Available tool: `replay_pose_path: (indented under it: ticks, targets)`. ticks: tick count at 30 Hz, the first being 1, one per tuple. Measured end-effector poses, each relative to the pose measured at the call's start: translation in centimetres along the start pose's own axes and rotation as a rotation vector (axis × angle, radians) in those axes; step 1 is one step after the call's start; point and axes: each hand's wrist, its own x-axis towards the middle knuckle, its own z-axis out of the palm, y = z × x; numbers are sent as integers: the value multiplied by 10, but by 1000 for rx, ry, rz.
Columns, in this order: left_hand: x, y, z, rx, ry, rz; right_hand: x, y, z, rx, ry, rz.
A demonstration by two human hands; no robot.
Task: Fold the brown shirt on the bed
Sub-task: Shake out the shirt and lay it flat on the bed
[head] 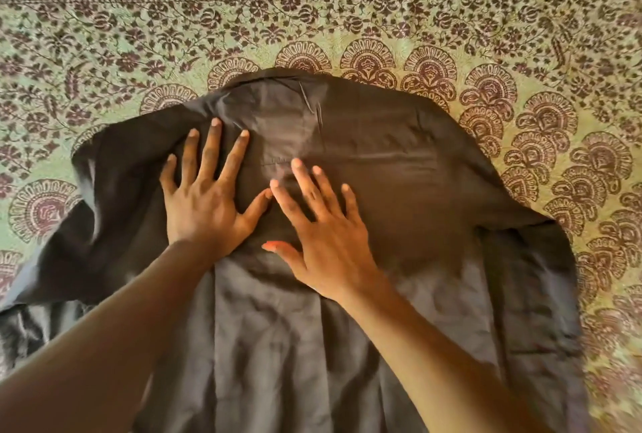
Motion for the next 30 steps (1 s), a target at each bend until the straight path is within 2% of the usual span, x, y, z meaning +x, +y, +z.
replay_pose_path:
  ticks: [2, 6, 9, 11, 12, 15, 16, 17, 19, 22, 24, 25, 27, 30]
  targets:
    - [0, 0, 2, 6, -10, -5, -18, 37, 9, -70, 7, 83]
    - [2, -3, 0, 11, -73, -6, -54, 129, -10, -147, 74, 508]
    - [-4, 2, -12, -107, -107, 7, -48, 122, -17, -111, 116, 655]
    - [-33, 17, -15, -136, -70, 30, -40, 76, -17, -76, 197, 619]
    - [-61, 27, -13, -139, -54, 52, -41, 47, -14, -56, 215, 517]
    - [-152, 38, -3, -82, -119, 107, -69, -14, 6, -50, 59, 101]
    - [-177, 35, 0, -65, -132, 88, -84, -11, 13, -86, 17, 48]
    - [-198, 30, 2, -56, -131, 52, -98, 2, 18, -105, 5, 83]
    - [-224, 18, -1, -42, -137, 2, -117, 44, 20, -131, 61, 318]
    - [-257, 9, -9, -34, -190, 44, -135, 99, 7, -88, 97, 718]
    - [-272, 12, -16, -37, -224, 44, -138, 95, -3, -45, 106, 843]
    - [-278, 16, -20, -53, -237, 37, -138, 78, -5, -53, 135, 812]
    - [-292, 28, -23, -100, -259, 13, -141, 20, -3, -69, 174, 602]
    - [-321, 40, -20, -97, -259, 18, -165, -81, 22, 68, 44, 248]
